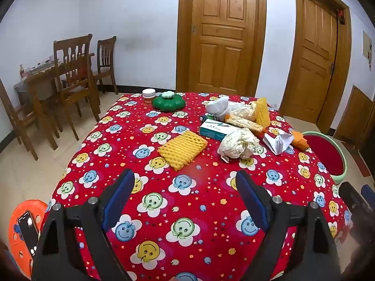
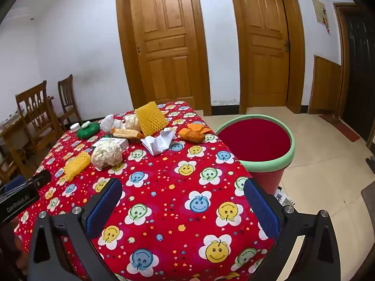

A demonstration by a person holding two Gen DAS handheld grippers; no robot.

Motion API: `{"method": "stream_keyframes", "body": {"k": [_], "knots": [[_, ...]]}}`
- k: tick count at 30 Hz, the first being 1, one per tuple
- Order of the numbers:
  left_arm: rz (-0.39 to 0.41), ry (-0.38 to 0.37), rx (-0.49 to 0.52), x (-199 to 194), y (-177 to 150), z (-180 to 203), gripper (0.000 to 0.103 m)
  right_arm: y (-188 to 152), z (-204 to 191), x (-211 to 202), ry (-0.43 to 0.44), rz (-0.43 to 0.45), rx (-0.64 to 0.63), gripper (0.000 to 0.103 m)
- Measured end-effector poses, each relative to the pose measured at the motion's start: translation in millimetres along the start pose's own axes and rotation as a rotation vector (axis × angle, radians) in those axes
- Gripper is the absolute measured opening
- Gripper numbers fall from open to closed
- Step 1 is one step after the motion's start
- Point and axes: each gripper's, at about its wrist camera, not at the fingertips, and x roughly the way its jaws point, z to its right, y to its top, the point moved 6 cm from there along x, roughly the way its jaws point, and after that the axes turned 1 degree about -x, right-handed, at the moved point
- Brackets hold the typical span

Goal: Collect trash

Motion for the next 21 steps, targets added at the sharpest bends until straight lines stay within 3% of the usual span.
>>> {"method": "stream_keyframes", "body": {"k": [21], "knots": [[0.001,-0.002,-0.005,-5.3,4.2,-2.8,0.088,-2.4,2.7,0.4,-0.012,-0.007,-0.001,0.103]]}}
